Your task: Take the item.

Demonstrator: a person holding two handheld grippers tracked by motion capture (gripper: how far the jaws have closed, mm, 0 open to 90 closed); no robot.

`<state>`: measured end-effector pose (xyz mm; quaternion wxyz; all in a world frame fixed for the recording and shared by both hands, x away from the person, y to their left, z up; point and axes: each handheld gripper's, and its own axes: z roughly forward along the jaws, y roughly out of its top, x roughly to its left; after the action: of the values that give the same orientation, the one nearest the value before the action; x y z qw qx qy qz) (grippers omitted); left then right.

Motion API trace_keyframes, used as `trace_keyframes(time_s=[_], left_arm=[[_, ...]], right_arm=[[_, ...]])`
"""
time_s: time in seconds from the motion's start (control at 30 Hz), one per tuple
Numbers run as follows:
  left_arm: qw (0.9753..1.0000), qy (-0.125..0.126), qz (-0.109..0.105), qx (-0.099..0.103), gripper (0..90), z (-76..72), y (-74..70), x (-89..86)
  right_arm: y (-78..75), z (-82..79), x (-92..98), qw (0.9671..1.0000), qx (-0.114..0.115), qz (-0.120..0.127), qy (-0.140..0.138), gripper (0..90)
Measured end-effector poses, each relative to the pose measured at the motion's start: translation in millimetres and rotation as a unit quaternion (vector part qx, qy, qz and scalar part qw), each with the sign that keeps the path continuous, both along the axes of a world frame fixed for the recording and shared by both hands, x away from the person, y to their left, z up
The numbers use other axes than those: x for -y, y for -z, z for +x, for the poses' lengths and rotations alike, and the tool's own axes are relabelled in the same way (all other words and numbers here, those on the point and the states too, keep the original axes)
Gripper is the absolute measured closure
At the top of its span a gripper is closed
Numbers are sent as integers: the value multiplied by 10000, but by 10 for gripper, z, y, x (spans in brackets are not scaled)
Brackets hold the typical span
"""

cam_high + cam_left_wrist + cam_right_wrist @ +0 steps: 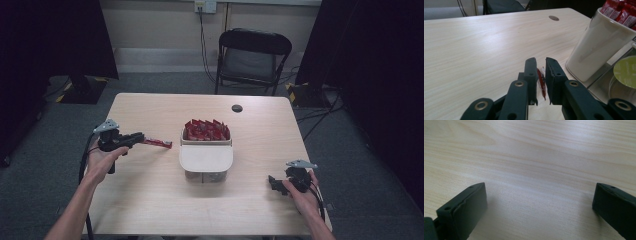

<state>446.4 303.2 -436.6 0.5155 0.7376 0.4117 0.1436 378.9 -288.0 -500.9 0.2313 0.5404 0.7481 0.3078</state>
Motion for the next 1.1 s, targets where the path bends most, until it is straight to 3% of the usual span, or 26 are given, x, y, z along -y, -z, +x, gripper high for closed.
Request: trace_keyframes(time_s=[0.37,0.6,0.67,0.8,1.1], left_arm=[[9998,157,45,-130,728,44,71,93],[9993,143,126,-308,613,75,146,72],[9994,147,114,-291,590,76,145,76],[9994,110,191,-279,449,75,135,97],[9990,47,269,-346,311,58,113,95]], right_arm=[[-2,-1,2,10000,-3,-5,-10,0],[-2,-1,2,10000,-5,-8,-9,0],[-2,-1,2,10000,-3,-8,-8,0],[-2,-1,2,10000,-2,-7,-8,0],[-2,-1,2,10000,-4,-8,-8,0]])
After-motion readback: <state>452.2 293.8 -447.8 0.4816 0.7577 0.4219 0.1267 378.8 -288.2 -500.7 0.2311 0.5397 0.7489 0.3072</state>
